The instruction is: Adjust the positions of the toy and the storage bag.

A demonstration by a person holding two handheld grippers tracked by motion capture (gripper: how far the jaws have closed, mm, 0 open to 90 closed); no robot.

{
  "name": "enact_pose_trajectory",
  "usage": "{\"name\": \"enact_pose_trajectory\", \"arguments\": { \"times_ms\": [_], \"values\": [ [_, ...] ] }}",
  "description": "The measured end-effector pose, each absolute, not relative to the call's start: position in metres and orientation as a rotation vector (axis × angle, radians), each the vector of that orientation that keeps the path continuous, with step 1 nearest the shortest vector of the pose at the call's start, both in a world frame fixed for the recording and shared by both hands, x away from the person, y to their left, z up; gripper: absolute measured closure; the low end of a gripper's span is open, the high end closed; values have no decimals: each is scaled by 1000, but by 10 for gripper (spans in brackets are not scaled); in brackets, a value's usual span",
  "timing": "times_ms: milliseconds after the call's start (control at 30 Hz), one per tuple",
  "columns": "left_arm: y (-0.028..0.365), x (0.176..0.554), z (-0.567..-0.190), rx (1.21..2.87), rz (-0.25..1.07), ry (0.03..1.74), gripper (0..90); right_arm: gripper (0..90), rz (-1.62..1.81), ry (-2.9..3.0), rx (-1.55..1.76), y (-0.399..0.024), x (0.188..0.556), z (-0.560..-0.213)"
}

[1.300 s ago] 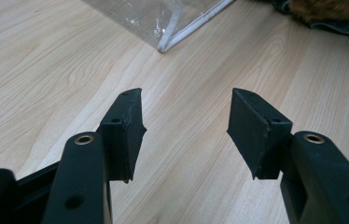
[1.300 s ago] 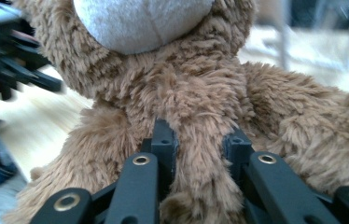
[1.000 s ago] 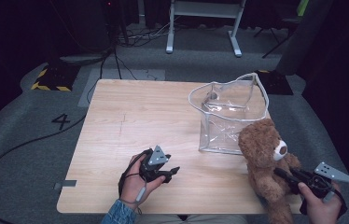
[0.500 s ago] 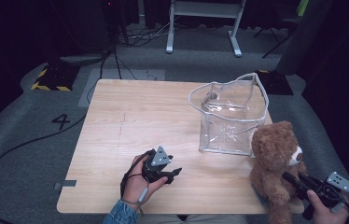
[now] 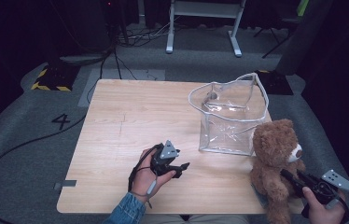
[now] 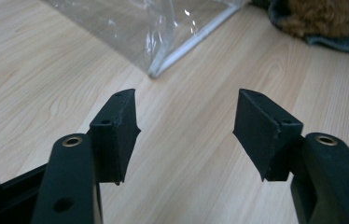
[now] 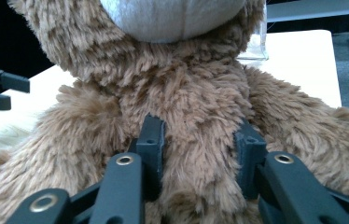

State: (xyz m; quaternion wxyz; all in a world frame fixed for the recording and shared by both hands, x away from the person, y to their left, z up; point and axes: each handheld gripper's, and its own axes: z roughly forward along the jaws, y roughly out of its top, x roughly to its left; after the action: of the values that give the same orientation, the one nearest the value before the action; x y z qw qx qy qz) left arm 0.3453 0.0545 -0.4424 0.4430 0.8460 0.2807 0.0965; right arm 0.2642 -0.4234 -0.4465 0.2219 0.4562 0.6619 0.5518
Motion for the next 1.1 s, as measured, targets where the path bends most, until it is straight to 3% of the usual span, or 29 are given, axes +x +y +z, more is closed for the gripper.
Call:
{"name": "enact_pose_trajectory", "arguments": {
  "times_ms": [400, 667, 733, 867, 933, 967, 1100],
  "values": [
    [21, 382, -439, 2043, 234, 727, 282, 613, 1523, 1817, 1283, -427, 261, -446],
    [-5, 397, -440, 2010, 230, 705, 262, 614, 1515, 1829, 1264, -425, 259, -445],
    [-18, 404, -445, 1984, 279, 737, 272, 614, 1483, 1834, 1249, -428, 259, -446],
    [-26, 412, -447, 1986, 259, 766, 425, 616, 1481, 1839, 1244, -428, 258, -446],
    [-28, 413, -447, 1992, 264, 768, 454, 616, 1481, 1840, 1239, -428, 258, -446],
    [-28, 415, -446, 2003, 263, 769, 635, 617, 1500, 1839, 1244, -427, 258, -445],
    [-24, 417, -443, 2027, 272, 767, 858, 617, 1487, 1844, 1239, -427, 258, -445]
  ]
}}
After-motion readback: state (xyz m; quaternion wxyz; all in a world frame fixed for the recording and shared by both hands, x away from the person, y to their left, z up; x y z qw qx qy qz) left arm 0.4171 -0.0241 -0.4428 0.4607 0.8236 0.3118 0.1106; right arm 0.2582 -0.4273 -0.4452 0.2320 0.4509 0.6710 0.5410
